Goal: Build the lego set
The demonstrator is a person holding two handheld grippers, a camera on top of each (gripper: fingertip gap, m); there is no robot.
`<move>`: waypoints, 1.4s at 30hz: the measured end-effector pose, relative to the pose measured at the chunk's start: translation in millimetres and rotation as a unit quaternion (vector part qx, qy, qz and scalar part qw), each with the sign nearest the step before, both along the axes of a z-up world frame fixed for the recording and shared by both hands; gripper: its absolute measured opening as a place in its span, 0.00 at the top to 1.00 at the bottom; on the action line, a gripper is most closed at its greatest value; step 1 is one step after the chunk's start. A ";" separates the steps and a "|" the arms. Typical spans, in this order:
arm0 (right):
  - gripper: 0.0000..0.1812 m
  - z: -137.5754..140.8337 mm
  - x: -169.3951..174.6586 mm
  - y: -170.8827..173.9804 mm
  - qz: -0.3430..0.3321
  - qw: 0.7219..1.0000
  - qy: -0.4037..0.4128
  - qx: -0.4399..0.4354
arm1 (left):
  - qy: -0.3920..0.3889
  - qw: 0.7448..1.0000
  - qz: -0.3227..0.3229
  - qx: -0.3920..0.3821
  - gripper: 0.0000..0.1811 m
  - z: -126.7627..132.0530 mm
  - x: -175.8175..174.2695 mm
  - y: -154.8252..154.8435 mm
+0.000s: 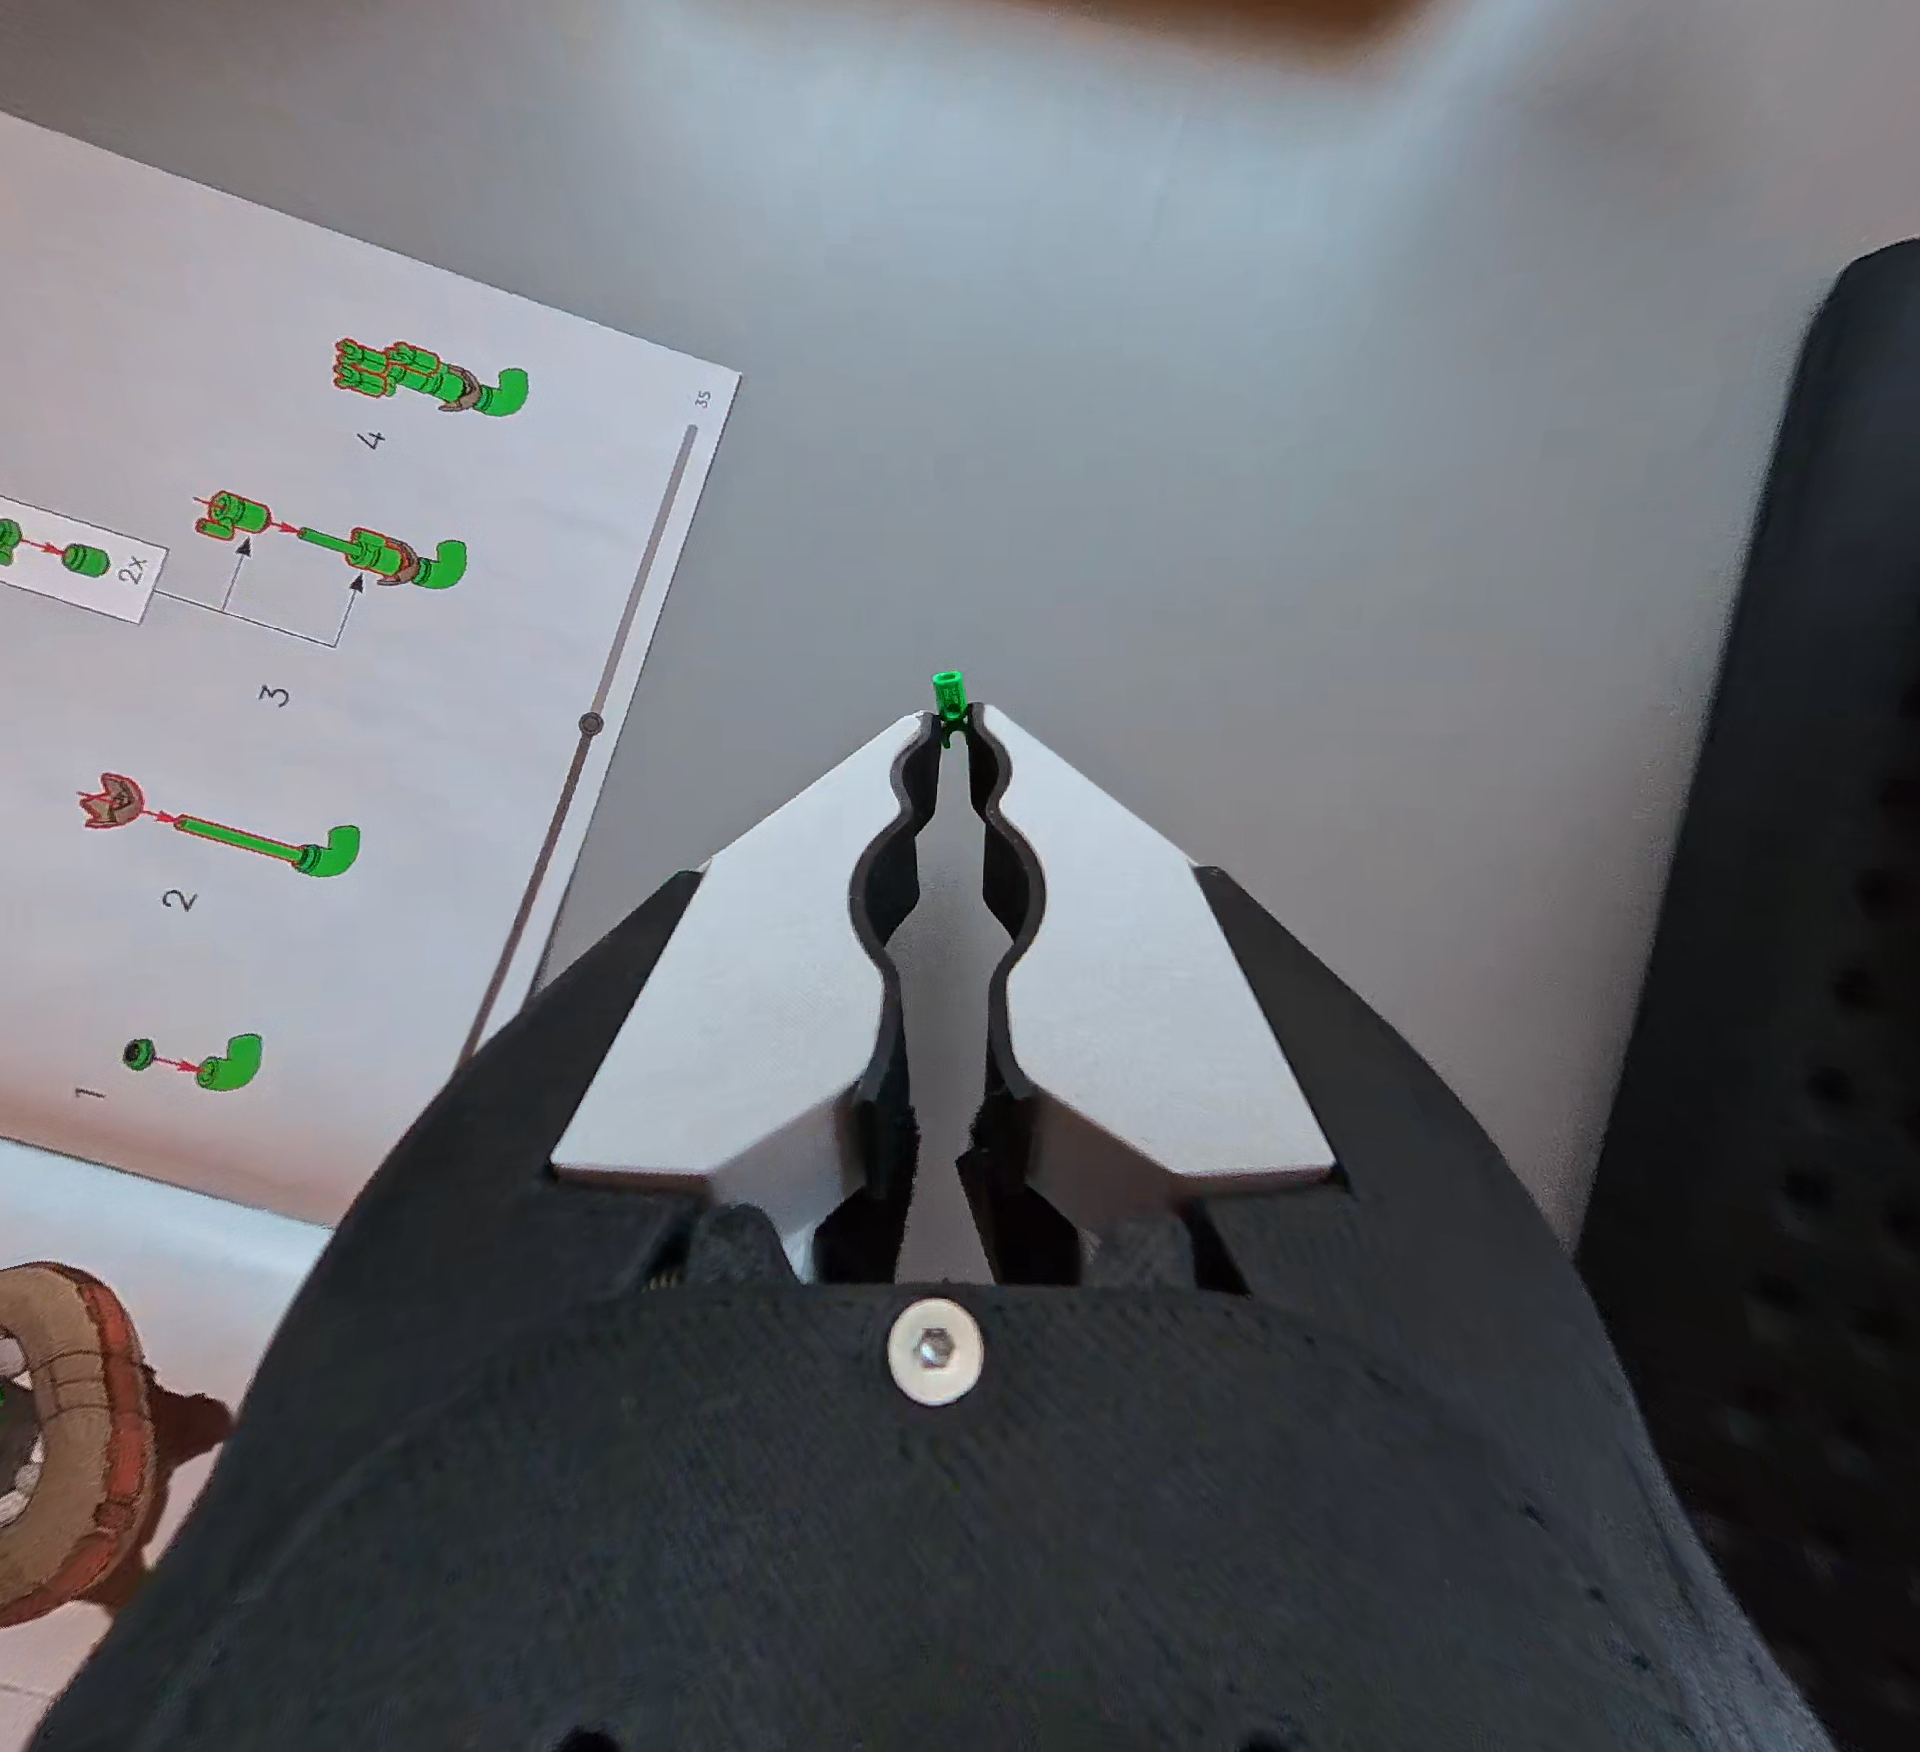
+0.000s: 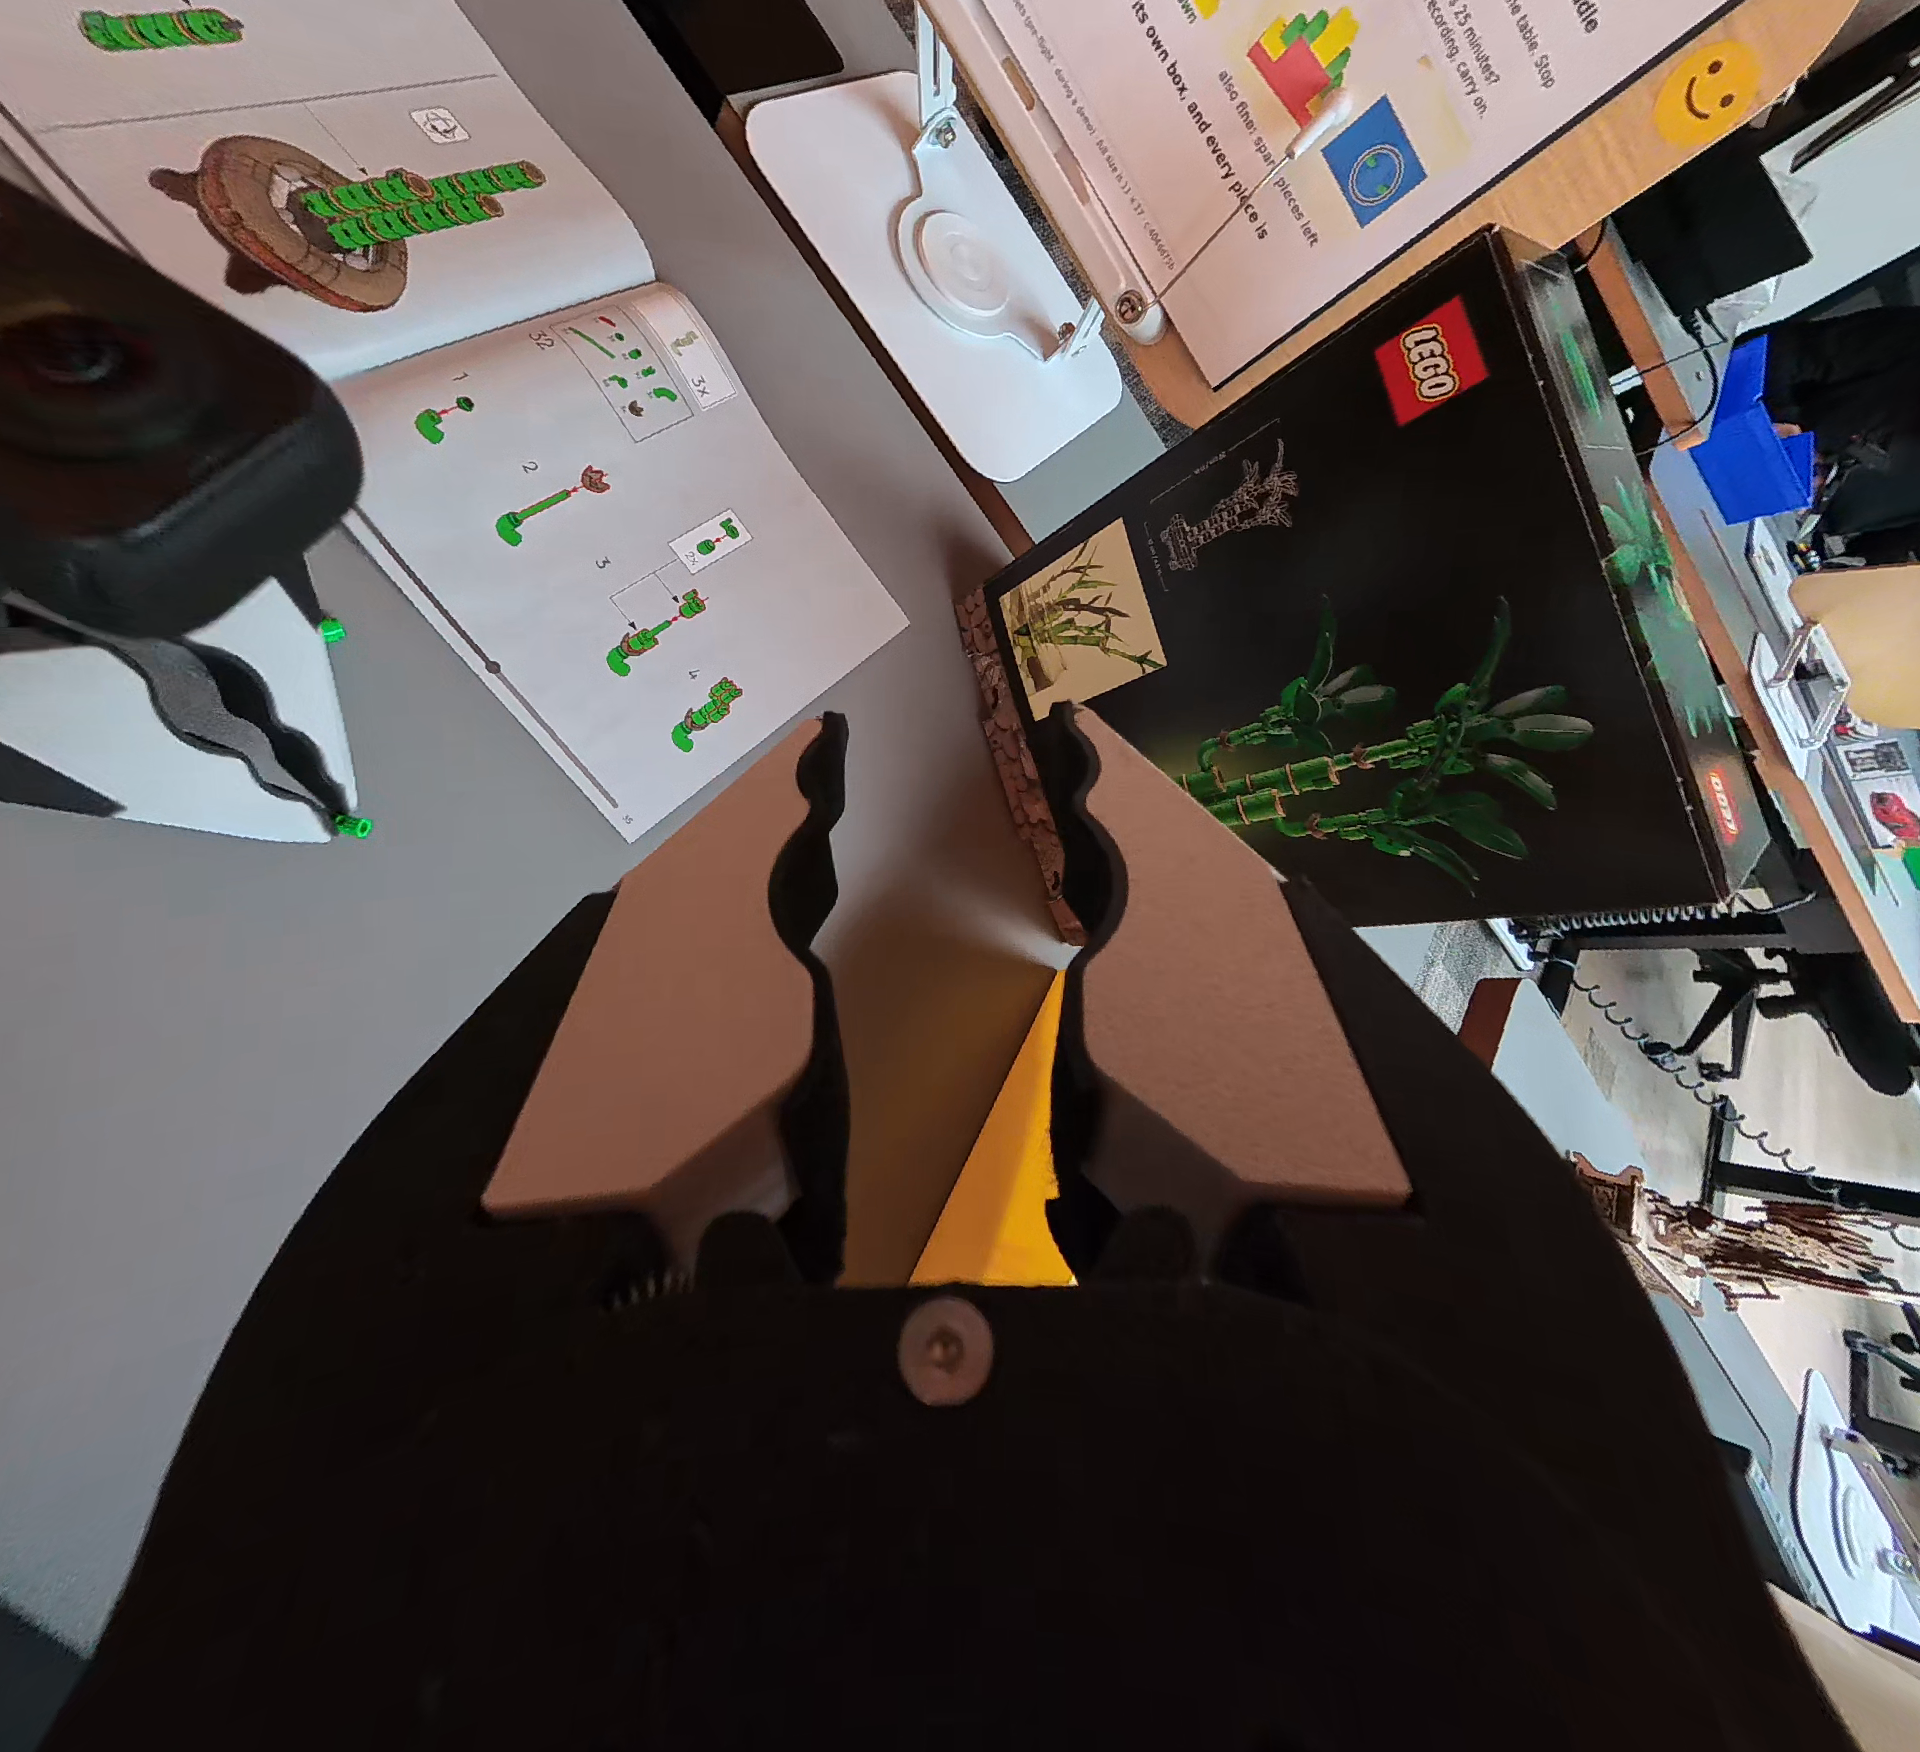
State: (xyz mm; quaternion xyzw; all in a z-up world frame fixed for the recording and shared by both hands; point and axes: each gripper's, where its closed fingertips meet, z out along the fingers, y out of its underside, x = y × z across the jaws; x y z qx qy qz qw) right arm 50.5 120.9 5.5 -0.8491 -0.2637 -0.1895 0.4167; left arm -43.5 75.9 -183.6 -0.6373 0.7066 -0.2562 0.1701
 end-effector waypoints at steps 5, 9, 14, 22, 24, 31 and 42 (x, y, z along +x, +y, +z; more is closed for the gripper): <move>0.78 -2.5 0.8 -0.6 0.000 1.000 -0.001 -0.007 | 0.017 1.000 -0.001 0.012 0.98 -6.4 3.3 -0.4; 0.78 -1.7 0.1 -1.6 0.002 1.000 0.000 -0.006 | 0.039 0.999 -0.008 0.030 0.98 -13.4 3.2 -0.5; 0.78 -1.1 -2.0 -2.2 0.006 1.000 0.001 -0.006 | 0.054 0.997 -0.018 0.045 0.98 -20.6 4.1 -4.9; 0.78 0.1 -4.8 -1.7 0.013 1.000 0.001 -0.004 | 0.042 0.998 -0.005 0.046 0.89 -19.8 8.5 -1.0; 0.78 1.0 -6.8 -1.6 0.016 1.000 0.000 -0.001 | 0.024 0.999 -0.007 0.027 0.88 -11.0 10.5 -2.9; 0.78 7.7 1.6 -5.1 0.008 1.000 0.002 0.015 | -0.107 0.989 0.095 0.048 0.87 107.0 -33.0 70.0; 0.78 0.8 12.9 1.1 -0.012 1.000 0.004 0.008 | -0.234 0.827 0.507 0.062 0.80 235.4 -335.6 233.3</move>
